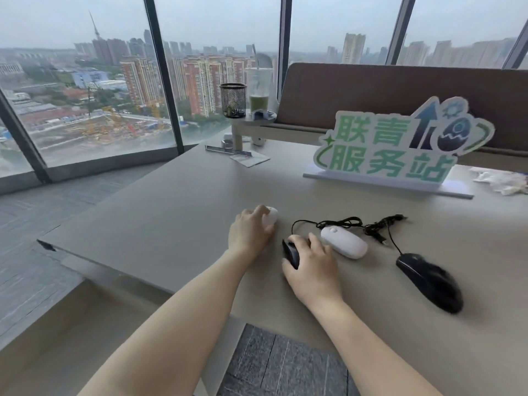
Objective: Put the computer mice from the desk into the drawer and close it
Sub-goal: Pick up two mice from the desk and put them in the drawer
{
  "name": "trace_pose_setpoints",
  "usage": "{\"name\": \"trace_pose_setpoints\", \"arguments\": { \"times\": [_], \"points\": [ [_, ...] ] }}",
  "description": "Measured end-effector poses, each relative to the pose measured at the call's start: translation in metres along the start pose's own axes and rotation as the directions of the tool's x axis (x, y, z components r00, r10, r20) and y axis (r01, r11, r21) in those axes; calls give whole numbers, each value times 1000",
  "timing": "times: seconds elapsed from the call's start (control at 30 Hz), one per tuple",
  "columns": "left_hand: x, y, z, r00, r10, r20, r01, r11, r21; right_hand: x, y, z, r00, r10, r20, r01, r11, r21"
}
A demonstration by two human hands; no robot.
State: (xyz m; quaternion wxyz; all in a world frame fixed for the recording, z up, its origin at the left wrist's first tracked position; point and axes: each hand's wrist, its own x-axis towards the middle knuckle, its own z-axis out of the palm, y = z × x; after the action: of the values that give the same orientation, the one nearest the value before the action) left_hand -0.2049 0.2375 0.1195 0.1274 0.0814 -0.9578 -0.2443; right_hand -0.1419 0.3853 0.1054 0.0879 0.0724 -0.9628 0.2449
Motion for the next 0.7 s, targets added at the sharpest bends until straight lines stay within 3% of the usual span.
{"name": "trace_pose_setpoints", "arguments": {
  "times": [0.1,0.23,0.33,0.43,0.53,0.7],
  "points": [
    [-8,-7,-5,998,-38,-59,39,999,9,0,0,1,1000,-23,3,22,998,58],
    [-33,-33,-44,975,-146,-166,114,976,-186,-2,-22,-15,990,-90,-108,114,964,239],
    [-61,-58,-93,929,-216,-300,111,937,-332,-4,-61,-37,958,-151,-244,227,918,325],
    [-96,-88,-142,855,-288,-430,124,921,-370,-12,-111,-52,921,-232,-312,347,852,393],
    [-136,-131,-179,787,-370,-493,191,907,-376,-34,-158,-49,899,-310,-309,427,777,463],
    [-209,-207,-204,685,-525,-505,349,845,-406,-92,-213,-7,899,-381,-217,431,673,601]
  ]
}}
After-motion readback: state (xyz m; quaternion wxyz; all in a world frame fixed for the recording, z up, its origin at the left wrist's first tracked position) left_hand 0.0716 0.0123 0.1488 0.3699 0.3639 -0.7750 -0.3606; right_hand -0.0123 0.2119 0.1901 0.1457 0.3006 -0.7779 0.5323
